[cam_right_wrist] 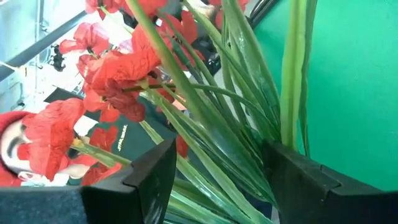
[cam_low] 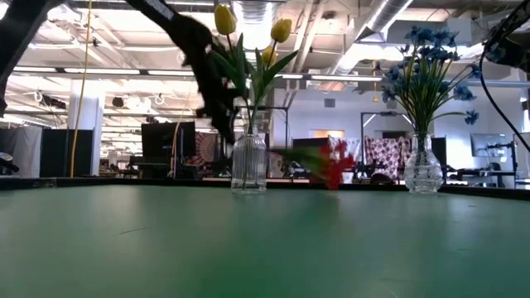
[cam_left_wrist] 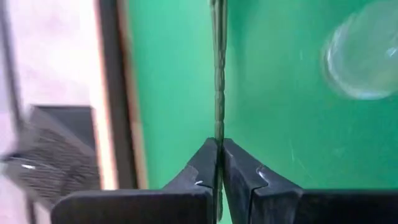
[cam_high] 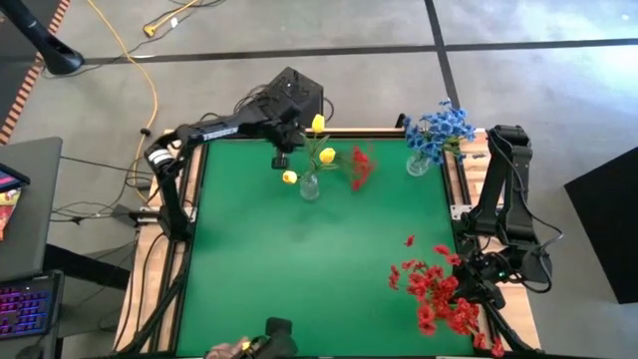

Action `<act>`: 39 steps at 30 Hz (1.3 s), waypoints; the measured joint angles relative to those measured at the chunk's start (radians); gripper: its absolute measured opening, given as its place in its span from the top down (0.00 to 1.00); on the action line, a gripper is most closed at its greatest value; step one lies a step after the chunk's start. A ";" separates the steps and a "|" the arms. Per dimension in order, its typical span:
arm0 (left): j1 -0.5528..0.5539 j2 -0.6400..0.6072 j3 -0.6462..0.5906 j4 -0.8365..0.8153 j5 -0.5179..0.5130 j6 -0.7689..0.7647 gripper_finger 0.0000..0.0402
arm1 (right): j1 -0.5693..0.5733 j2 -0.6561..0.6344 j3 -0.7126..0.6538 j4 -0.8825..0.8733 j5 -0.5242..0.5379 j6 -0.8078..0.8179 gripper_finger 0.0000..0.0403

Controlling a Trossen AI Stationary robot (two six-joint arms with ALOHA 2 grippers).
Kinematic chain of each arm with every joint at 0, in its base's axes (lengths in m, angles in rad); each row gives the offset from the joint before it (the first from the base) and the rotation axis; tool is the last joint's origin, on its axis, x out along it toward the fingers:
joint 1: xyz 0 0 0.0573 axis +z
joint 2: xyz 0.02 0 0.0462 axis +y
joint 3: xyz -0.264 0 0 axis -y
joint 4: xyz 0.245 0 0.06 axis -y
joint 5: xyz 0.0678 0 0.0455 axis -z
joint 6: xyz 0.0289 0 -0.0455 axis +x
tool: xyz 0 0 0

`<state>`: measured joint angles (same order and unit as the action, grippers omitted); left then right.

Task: Sort flowers into vase by color
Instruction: Put the red flowers into the yellow vase

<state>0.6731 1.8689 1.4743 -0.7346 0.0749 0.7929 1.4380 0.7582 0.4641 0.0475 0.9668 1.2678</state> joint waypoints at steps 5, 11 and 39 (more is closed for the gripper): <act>0.000 -0.084 0.084 -0.016 -0.026 -0.012 1.00 | 0.000 0.000 0.000 -0.002 0.000 -0.010 0.34; -0.005 -0.190 0.180 0.007 -0.059 -0.038 1.00 | 0.000 0.000 0.000 -0.019 0.000 -0.012 0.34; -0.237 -0.461 0.241 0.096 -0.177 -0.333 1.00 | -0.184 -0.124 0.000 -0.386 -0.167 0.326 0.34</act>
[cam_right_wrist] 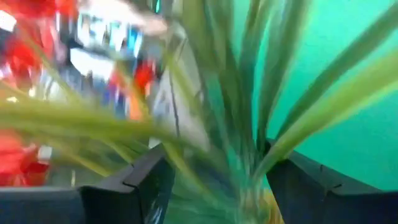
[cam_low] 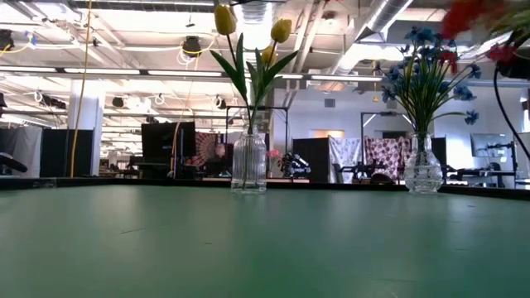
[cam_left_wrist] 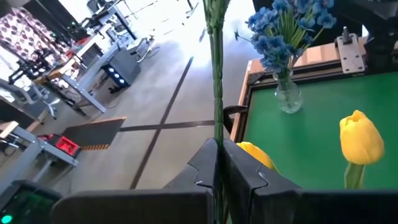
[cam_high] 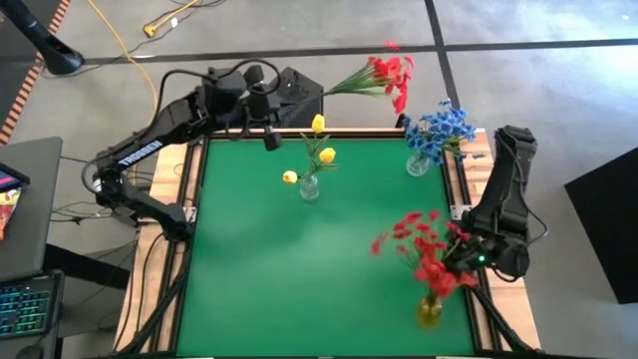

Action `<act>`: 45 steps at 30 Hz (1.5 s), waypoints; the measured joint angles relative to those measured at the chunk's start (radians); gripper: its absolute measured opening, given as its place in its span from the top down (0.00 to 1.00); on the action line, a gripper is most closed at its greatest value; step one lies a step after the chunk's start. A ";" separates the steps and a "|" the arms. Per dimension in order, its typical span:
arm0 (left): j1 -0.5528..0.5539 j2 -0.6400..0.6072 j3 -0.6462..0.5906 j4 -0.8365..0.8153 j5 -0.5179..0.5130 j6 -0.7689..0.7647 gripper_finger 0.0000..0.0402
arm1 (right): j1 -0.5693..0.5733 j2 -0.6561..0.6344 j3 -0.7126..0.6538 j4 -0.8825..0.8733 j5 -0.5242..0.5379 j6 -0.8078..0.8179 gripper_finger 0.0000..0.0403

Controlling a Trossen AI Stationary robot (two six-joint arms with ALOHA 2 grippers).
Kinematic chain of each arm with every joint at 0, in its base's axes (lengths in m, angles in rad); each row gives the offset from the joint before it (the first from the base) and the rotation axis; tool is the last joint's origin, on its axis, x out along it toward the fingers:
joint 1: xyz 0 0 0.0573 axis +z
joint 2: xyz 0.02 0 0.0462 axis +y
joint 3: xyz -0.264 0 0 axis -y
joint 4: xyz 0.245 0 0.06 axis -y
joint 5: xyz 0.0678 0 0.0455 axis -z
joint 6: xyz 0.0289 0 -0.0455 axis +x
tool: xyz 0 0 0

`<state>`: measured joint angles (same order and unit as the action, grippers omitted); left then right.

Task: Sort flowers into vase by color
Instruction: Put the red flowers into the yellow vase

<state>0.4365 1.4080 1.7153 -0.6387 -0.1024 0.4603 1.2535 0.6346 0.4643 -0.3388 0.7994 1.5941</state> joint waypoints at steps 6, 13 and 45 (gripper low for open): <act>-0.003 0.001 0.000 -0.003 -0.018 0.007 1.00 | -0.017 0.018 0.000 0.172 -0.180 -0.133 0.34; 0.025 0.001 0.000 -0.008 -0.019 0.032 1.00 | 0.012 0.034 0.000 0.255 -0.256 -0.166 0.34; 0.045 0.001 0.000 -0.034 0.100 0.016 1.00 | 0.005 -0.170 0.000 0.226 -0.320 0.003 0.34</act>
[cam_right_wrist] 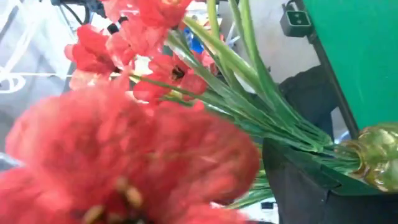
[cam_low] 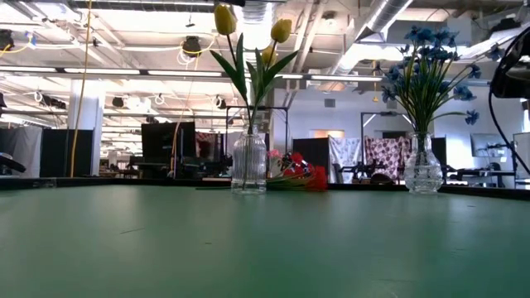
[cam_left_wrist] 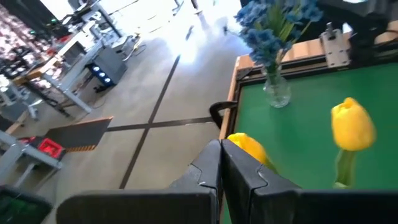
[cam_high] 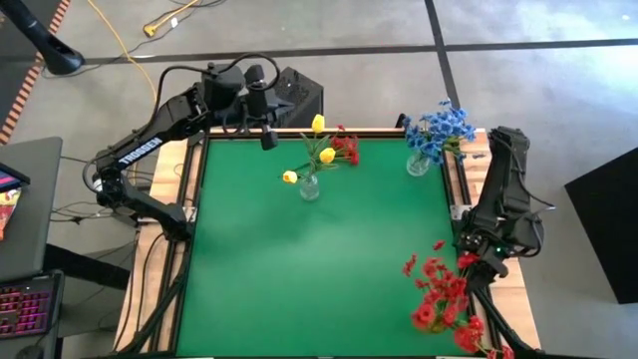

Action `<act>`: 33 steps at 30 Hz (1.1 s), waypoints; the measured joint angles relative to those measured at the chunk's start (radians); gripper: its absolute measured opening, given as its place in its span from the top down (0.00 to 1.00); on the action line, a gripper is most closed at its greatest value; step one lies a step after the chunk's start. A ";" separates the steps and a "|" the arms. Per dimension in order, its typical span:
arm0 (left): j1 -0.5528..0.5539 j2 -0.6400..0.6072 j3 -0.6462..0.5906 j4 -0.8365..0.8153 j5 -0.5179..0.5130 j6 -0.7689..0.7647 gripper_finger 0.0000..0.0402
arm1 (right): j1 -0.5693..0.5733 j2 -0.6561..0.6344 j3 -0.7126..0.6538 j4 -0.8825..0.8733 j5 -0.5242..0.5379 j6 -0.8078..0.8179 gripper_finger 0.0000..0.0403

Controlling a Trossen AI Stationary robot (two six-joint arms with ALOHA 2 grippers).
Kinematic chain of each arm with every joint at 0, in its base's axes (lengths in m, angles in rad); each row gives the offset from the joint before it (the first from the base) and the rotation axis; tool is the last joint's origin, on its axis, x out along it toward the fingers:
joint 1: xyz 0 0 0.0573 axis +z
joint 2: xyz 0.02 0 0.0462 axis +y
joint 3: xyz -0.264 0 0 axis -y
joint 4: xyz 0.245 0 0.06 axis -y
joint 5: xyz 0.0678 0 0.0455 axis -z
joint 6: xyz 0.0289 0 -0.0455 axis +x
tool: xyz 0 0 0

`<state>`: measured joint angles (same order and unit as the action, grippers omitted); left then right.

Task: Sort flowers into vase by color
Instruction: Put the red flowers into the yellow vase

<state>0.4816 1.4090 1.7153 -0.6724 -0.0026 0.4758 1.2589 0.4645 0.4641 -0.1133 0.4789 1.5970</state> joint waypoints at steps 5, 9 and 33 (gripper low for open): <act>0.000 0.000 0.000 0.000 0.035 -0.023 1.00 | -0.002 -0.024 0.000 0.001 0.016 -0.016 0.34; 0.021 0.018 0.000 -0.024 -0.112 -0.064 0.99 | -0.023 -0.023 0.000 0.001 0.018 -0.032 0.34; 0.296 0.612 -0.001 -0.194 0.245 -0.096 0.50 | -0.051 -0.019 0.000 -0.025 0.018 -0.035 0.34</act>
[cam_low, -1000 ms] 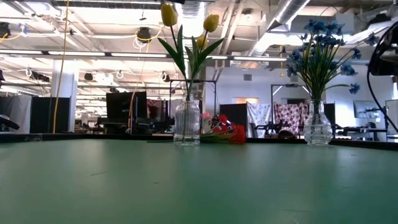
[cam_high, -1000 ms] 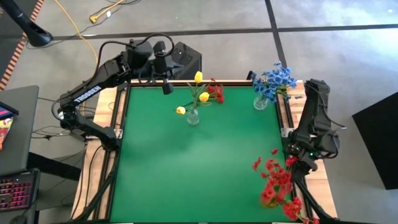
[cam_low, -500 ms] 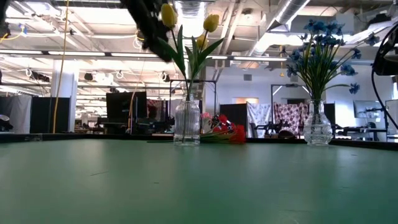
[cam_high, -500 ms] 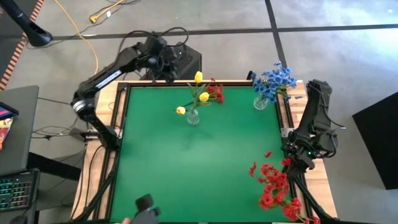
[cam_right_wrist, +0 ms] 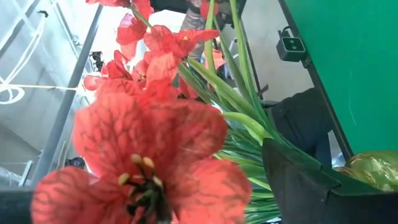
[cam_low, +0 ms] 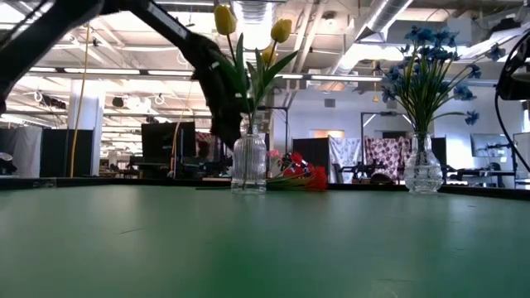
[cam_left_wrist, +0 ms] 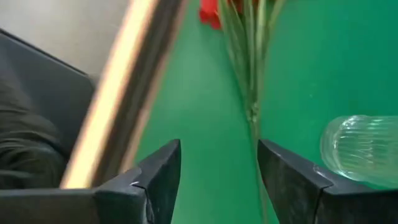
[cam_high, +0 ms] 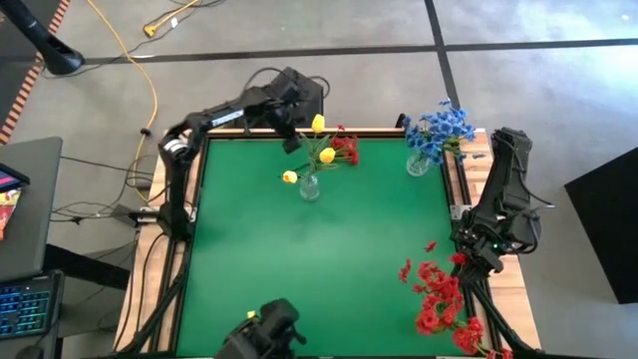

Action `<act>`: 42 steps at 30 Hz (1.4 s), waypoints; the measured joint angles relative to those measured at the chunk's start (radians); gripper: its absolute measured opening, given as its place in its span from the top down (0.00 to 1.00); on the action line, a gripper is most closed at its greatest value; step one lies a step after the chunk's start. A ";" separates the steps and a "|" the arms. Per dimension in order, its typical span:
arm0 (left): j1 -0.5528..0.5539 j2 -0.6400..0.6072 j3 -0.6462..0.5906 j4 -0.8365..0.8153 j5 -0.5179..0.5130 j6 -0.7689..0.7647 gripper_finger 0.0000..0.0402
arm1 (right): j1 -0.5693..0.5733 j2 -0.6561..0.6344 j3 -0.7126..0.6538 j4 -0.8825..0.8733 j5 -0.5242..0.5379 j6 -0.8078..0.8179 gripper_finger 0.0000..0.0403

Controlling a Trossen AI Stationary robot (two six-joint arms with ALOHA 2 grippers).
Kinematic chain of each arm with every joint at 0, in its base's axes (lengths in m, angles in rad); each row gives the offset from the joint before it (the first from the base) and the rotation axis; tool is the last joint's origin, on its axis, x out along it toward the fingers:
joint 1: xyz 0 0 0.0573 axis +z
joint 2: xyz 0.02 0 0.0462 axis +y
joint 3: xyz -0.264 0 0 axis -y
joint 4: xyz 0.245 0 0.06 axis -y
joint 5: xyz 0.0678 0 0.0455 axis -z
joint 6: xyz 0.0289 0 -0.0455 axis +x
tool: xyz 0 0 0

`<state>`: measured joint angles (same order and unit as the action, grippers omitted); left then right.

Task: Sort flowers into vase by color
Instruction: Put the red flowers into the yellow vase

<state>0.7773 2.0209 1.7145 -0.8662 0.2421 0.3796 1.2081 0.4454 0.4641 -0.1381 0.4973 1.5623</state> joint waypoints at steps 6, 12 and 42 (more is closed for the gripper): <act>-0.042 0.118 0.000 0.010 0.048 -0.008 0.50 | 0.000 0.000 0.000 -0.007 0.000 0.000 0.34; -0.128 0.198 0.000 0.048 -0.043 0.047 0.51 | 0.000 0.000 0.000 -0.015 0.000 0.000 0.34; -0.137 0.197 0.000 0.077 -0.174 0.039 0.97 | 0.000 0.000 0.000 -0.031 -0.001 0.011 0.34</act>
<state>0.6401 2.2174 1.7149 -0.7896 0.0679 0.4185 1.2079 0.4454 0.4641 -0.1688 0.4968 1.5728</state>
